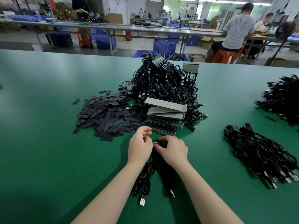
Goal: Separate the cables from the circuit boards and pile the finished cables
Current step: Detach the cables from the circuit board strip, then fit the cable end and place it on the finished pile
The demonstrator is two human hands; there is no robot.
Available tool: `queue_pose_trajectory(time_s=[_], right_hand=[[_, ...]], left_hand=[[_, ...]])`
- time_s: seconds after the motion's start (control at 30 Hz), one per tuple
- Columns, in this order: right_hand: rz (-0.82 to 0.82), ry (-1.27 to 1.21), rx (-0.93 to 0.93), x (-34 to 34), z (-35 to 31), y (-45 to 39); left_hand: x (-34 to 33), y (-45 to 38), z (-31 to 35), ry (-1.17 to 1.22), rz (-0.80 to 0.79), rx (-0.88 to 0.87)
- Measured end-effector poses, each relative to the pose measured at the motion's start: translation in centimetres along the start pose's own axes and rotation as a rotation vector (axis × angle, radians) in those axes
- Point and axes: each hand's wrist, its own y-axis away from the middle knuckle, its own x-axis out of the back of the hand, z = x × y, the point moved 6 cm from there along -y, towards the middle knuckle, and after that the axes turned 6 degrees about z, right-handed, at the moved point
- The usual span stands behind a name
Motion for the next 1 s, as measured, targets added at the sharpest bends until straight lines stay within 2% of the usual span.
queue_pose_trajectory(time_s=[0.13,0.2,0.37,0.53,0.73,1.0], right_hand=[[0.009,-0.526,-0.058,0.6,0.8,0.1],[0.064,-0.655,-0.034,1.1,1.3,0.5],[0.141,-0.668,0.022,1.1,1.8,1.3],[0.162,-0.688,0.047,1.3,1.8,1.4],[0.176,-0.727,0.024,1.0,2.1,1.6],[0.190,-0.711,-0.003,0.9,2.4,1.5]], left_hand=[[-0.6,0.2,0.4,-0.094,-0.037,-0.084],[-0.6,0.2,0.5,-0.064,-0.054,-0.088],[-0.7,0.0,0.4,0.053,-0.173,-0.027],[-0.3,0.1,0.2,0.018,-0.299,-0.050],[-0.2,1.1,0.4,-0.081,-0.228,-0.102],[-0.1,1.2,1.0,-0.122,-0.215,-0.130]])
